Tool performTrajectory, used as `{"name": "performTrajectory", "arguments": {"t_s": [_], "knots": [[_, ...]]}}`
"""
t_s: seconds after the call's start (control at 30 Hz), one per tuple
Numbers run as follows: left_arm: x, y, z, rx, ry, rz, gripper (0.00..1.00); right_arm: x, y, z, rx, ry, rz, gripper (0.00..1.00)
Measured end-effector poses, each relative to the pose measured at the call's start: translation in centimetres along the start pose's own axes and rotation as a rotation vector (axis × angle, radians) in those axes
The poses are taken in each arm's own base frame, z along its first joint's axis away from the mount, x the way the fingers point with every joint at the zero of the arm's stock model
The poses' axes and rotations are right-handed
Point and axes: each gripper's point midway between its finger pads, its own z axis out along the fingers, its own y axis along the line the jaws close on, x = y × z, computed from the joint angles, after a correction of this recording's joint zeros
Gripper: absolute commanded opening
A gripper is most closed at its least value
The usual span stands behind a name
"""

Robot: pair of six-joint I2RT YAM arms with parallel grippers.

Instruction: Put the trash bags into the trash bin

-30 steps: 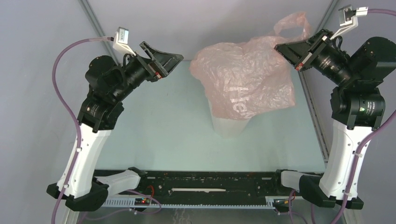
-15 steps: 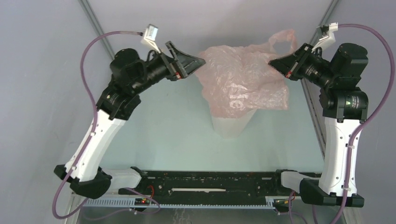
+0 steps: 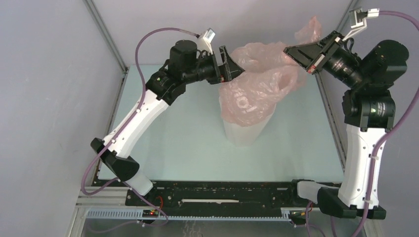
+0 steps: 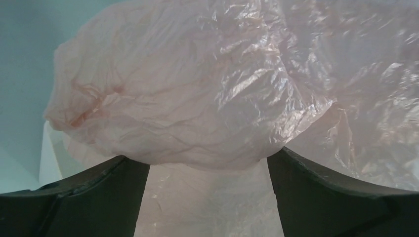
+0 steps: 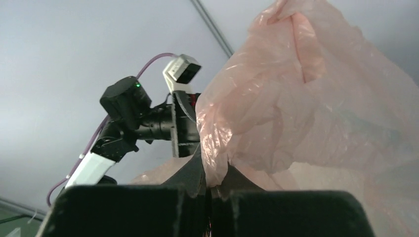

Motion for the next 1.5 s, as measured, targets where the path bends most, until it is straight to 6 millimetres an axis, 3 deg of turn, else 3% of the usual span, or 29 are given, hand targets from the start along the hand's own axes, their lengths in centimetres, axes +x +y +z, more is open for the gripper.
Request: {"name": "performTrajectory", "arguments": {"t_s": [0.13,0.27,0.43,0.6,0.7,0.9,1.03,1.17,1.27,1.33,1.43,1.5], "knots": [[0.8,1.2,0.4,-0.043,0.032,0.004,0.91,-0.3,-0.6,1.6,-0.038,0.025,0.013,0.0],[0.0,0.7,-0.3,-0.051,0.018,0.028,0.91,-1.7,-1.5,3.3,-0.05,0.023,0.012,0.0],[-2.4,-1.9,-2.2,-0.018,-0.052,0.074,0.96,-3.2,-0.9,4.3,-0.093,0.009,0.019,0.0],[-3.2,-2.7,-5.4,-0.037,-0.11,0.118,1.0,-3.4,-0.1,3.7,-0.11,0.004,-0.004,0.0],[-3.3,-3.0,-7.8,-0.05,-0.147,0.152,1.0,-1.9,-0.4,3.0,-0.094,0.029,-0.007,0.0],[-2.0,-2.8,-11.7,-0.052,-0.208,0.175,1.0,4.4,-3.4,-0.3,0.058,0.117,0.039,0.0],[-1.2,-2.3,-13.1,-0.057,-0.232,0.175,1.0,7.0,-3.9,-2.4,0.122,0.137,0.058,0.0],[-2.3,-2.6,-11.8,-0.047,-0.242,0.179,0.98,7.2,-3.6,-2.9,0.125,0.145,0.04,0.0],[-3.5,-2.9,-8.7,-0.037,-0.211,0.174,0.91,7.3,-3.6,-3.0,0.124,0.151,0.026,0.0],[-4.0,-2.4,-5.7,-0.04,-0.185,0.167,0.8,7.5,-3.8,-3.0,0.13,0.162,0.032,0.0],[-2.1,0.3,-1.7,-0.09,-0.095,0.14,0.68,7.8,-3.6,-3.1,0.125,0.168,0.036,0.0],[0.2,2.1,0.4,-0.129,-0.013,0.13,0.68,7.9,-3.2,-3.2,0.113,0.167,0.041,0.0]]}}
